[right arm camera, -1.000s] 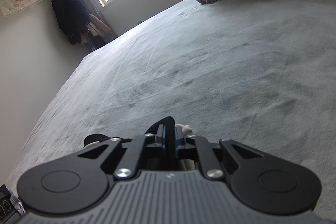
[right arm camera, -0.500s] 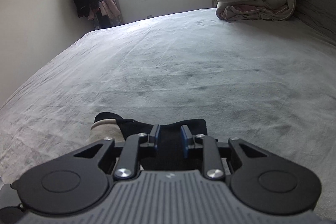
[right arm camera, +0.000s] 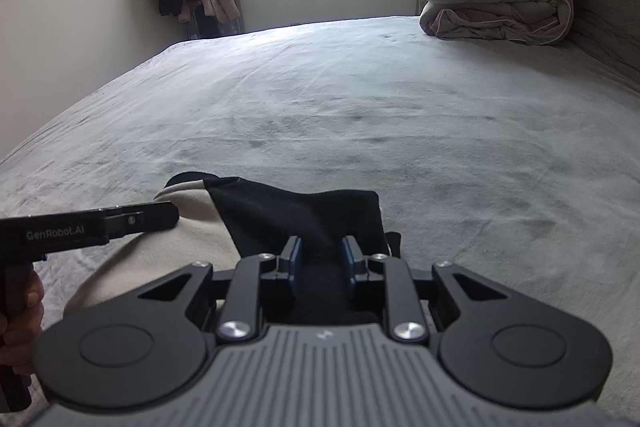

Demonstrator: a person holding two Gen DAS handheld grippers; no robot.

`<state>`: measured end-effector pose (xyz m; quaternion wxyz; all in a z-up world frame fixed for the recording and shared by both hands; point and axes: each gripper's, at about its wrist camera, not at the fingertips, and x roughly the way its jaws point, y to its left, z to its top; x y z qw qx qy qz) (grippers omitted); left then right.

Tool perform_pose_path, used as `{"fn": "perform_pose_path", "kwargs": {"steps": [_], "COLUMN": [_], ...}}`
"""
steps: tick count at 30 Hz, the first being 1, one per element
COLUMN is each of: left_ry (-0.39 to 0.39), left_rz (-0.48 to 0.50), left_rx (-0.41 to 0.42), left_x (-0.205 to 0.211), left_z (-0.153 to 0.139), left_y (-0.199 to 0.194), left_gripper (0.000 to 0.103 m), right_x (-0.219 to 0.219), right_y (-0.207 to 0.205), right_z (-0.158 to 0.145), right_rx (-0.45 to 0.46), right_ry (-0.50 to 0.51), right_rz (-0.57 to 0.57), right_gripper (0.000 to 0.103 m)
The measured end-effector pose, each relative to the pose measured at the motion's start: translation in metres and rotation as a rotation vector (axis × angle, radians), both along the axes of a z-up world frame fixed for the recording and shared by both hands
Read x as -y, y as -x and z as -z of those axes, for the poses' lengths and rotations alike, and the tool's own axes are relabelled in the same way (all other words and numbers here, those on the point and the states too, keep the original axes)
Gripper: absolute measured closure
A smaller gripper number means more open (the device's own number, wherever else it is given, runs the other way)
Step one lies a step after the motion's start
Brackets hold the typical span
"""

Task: Fold clothes
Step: 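Open both grippers and release the cream-and-black bundle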

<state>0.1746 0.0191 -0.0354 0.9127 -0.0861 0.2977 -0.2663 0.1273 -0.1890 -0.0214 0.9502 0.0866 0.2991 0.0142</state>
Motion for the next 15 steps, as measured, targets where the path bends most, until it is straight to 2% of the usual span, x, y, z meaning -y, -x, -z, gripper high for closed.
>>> {"fn": "perform_pose_path", "kwargs": {"steps": [6, 9, 12, 13, 15], "left_ry": [0.012, -0.020, -0.046, -0.051, -0.047], "left_rz": [-0.015, -0.014, -0.010, -0.008, -0.003], "left_rx": [0.007, 0.008, 0.011, 0.012, 0.019], "left_x": [-0.001, 0.001, -0.001, -0.002, -0.008], "left_z": [0.009, 0.001, -0.013, -0.018, -0.029], "left_y": [0.002, 0.005, 0.012, 0.015, 0.023], "left_gripper": [0.078, 0.078, 0.077, 0.077, 0.076], "right_x": [0.004, 0.001, -0.004, -0.006, -0.008], "right_y": [-0.003, -0.001, 0.001, 0.002, 0.003], "right_z": [0.003, 0.000, -0.006, -0.009, -0.017], "right_rx": [-0.012, -0.006, 0.002, 0.004, 0.009], "right_ry": [-0.038, -0.037, -0.038, -0.041, -0.044], "right_rz": [0.007, 0.012, -0.005, -0.014, -0.025], "right_gripper": [0.081, 0.080, 0.067, 0.059, 0.056]}}
